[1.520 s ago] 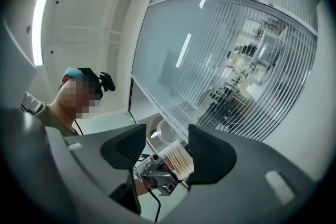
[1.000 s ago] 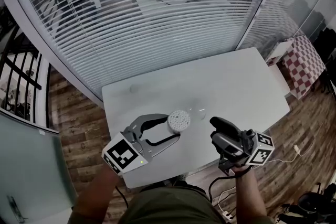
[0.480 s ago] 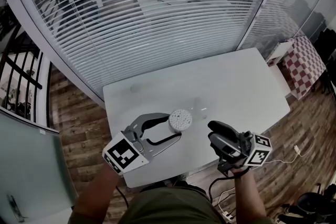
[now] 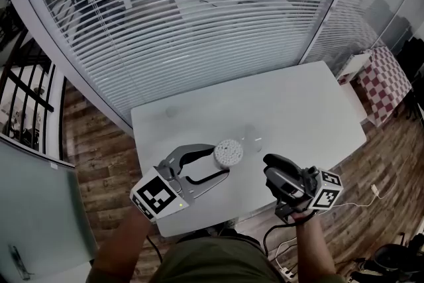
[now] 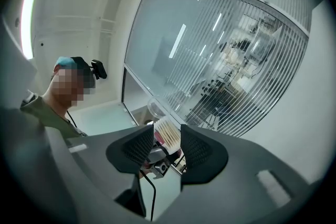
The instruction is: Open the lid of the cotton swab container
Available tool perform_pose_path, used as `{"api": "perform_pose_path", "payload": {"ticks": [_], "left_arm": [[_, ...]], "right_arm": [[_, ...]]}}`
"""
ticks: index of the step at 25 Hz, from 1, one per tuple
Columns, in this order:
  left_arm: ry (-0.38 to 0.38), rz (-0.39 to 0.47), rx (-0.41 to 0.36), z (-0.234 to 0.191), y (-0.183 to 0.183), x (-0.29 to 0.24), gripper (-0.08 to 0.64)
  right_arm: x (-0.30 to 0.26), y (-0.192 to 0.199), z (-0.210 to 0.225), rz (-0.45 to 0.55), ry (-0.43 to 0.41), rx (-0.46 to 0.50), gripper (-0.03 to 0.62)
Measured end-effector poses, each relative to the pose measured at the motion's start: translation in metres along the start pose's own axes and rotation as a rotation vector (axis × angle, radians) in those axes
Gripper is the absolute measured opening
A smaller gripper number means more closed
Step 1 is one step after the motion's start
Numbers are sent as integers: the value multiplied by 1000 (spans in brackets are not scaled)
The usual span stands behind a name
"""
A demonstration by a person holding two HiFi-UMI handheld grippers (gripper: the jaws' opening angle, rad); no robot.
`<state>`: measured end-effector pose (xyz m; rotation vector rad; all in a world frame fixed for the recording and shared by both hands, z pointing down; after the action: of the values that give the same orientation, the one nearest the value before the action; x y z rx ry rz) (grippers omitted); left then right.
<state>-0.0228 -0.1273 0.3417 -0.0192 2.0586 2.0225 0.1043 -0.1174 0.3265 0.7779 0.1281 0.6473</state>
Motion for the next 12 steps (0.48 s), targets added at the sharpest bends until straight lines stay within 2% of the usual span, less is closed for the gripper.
{"api": "perform_pose_path", "payload": {"ticks": [12], "left_arm": [[-3,3,-1,1,-1,1,222]], "right_arm": [[2,1,6,5,19,-12,170]]}}
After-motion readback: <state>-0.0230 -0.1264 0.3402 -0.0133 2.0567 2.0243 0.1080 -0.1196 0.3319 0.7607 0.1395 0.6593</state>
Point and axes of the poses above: the fingertips, and each gripper's own axes: x backward along the fingers, z to its right, y out of its underside, the point moved 2 cm from there along x, backward along the fingers, and after that the axes turned 10 degrees about y, right-handed, at the moved point
